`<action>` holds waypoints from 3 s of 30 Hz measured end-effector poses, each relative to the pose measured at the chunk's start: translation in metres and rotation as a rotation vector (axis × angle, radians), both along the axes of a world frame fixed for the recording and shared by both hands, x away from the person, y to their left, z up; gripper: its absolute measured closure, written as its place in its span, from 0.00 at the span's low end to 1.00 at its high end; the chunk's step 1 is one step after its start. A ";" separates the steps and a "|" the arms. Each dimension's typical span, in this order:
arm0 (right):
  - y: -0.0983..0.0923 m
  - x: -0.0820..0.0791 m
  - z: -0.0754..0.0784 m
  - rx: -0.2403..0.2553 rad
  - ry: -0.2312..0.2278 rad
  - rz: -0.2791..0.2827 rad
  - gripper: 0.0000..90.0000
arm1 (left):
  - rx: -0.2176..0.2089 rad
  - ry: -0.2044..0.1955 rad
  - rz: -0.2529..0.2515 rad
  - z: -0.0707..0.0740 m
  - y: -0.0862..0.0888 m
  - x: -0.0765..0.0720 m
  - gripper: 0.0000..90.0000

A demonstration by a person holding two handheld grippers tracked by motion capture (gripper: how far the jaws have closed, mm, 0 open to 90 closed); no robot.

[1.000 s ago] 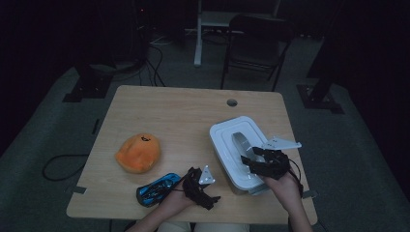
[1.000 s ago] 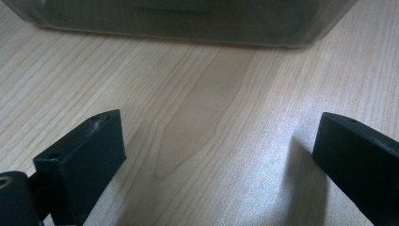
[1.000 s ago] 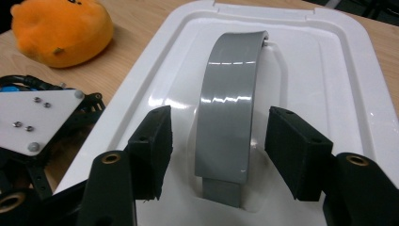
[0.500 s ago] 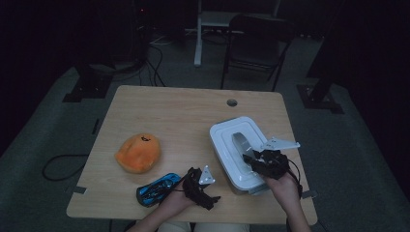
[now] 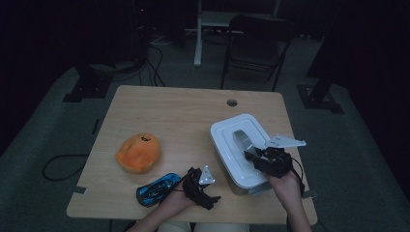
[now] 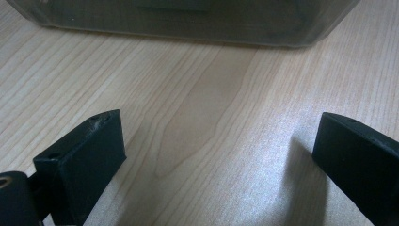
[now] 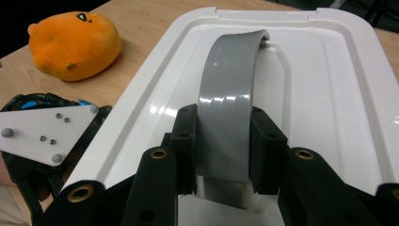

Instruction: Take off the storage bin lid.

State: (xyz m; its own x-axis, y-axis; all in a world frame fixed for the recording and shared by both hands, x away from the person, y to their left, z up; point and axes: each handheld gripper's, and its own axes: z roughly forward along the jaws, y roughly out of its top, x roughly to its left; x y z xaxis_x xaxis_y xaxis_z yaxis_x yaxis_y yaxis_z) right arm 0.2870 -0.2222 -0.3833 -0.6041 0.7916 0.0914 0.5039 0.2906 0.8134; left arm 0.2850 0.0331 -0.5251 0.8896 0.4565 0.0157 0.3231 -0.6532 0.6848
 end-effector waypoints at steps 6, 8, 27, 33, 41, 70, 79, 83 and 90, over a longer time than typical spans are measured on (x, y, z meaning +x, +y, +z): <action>-0.005 -0.001 0.012 0.010 -0.029 -0.013 0.75 | 0.000 0.001 0.000 0.000 0.000 0.000 0.04; -0.007 0.001 0.017 0.012 -0.040 -0.014 0.75 | 0.002 0.001 -0.001 0.000 0.000 0.000 0.04; -0.031 0.029 0.045 0.025 -0.111 -0.098 0.75 | 0.002 0.001 -0.001 0.000 0.000 0.000 0.04; -0.044 0.044 0.049 0.036 -0.116 -0.148 0.75 | -0.001 0.000 0.001 0.000 0.000 0.000 0.04; -0.063 0.069 0.045 0.026 -0.117 -0.226 0.75 | 0.000 0.001 0.000 0.000 0.000 0.000 0.04; -0.112 0.139 -0.055 -0.009 0.014 -0.389 0.75 | 0.003 -0.001 -0.001 0.000 0.000 0.000 0.04; -0.100 0.150 -0.079 -0.013 0.060 -0.369 0.75 | 0.003 -0.001 -0.001 0.000 0.000 0.000 0.04; -0.096 0.152 -0.086 -0.006 0.068 -0.368 0.75 | 0.004 -0.001 -0.001 0.000 0.000 0.000 0.04; -0.092 0.156 -0.101 0.003 0.098 -0.351 0.75 | 0.003 -0.001 -0.003 0.000 0.001 0.000 0.04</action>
State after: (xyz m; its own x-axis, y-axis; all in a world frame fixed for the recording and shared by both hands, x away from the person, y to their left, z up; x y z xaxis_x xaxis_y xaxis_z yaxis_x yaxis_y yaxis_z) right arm 0.4433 -0.3140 -0.4844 -0.2836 0.9489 0.1382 0.6481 0.0834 0.7569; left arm 0.2850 0.0338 -0.5250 0.8910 0.4537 0.0179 0.3204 -0.6561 0.6833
